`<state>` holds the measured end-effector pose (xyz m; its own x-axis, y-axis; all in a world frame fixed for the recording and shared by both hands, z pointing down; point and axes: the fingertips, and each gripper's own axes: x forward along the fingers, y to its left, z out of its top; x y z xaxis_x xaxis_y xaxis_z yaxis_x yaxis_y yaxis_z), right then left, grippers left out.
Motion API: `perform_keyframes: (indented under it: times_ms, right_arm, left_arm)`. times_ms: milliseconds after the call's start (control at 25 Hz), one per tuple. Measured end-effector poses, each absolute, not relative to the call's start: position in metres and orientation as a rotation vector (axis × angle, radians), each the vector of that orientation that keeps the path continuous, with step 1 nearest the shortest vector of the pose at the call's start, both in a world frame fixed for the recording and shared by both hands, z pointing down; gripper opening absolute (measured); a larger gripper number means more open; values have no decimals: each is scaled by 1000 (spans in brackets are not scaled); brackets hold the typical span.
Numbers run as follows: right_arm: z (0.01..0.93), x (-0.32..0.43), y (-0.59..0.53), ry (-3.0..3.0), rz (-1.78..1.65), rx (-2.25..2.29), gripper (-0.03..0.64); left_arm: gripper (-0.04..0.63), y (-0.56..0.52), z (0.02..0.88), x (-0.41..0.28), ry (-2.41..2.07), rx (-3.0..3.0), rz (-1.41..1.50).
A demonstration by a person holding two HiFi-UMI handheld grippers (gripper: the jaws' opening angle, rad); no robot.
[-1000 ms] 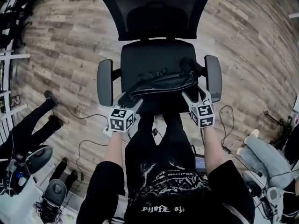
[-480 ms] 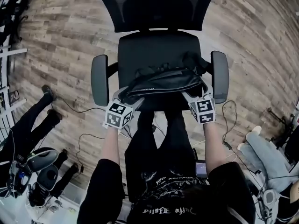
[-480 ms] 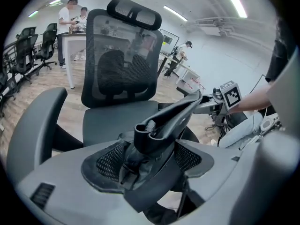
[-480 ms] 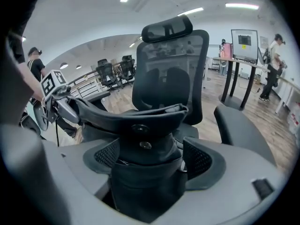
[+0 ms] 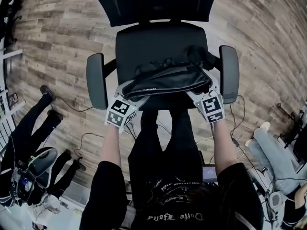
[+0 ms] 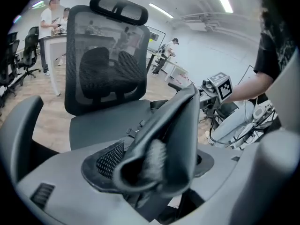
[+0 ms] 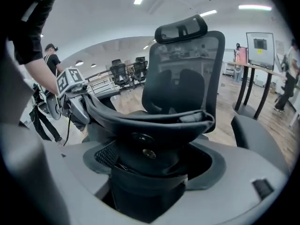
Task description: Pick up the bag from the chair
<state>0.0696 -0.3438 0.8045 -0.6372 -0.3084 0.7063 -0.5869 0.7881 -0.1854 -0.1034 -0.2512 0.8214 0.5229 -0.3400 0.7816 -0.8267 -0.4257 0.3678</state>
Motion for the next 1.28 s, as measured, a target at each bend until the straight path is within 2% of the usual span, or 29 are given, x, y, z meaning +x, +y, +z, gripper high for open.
perform_keyframes:
  times_ms: [280,400,440,520,760,1040,1280]
  right_arm:
    - [806,69,-358,-2328,570,670,420]
    - [803,65,-360,-2342,544,629,420]
    - [805,62,-359,-2342,570,592,402]
    - [807,59,-360,-2341,631,549,390]
    - [802,62,-363,-2327,642,620,300]
    - [791,73,-351,-2299,731,710,279]
    - [765,82,-343,-2306,784,748,264]
  left_arm:
    - [338,-265,829,-89,-922,1937,639]
    - [263,-264,828,-91,-914,1945,657]
    - [241,-264,829,-93,-916,1941,663]
    - [221,-264,830,-95,-930,1923,660]
    - [151,-267,829,-98,-1002,1858,616]
    - [88,-257,812,-88,-1023,1870,627]
    - [77,-256,788,-82,-1026,1897,644]
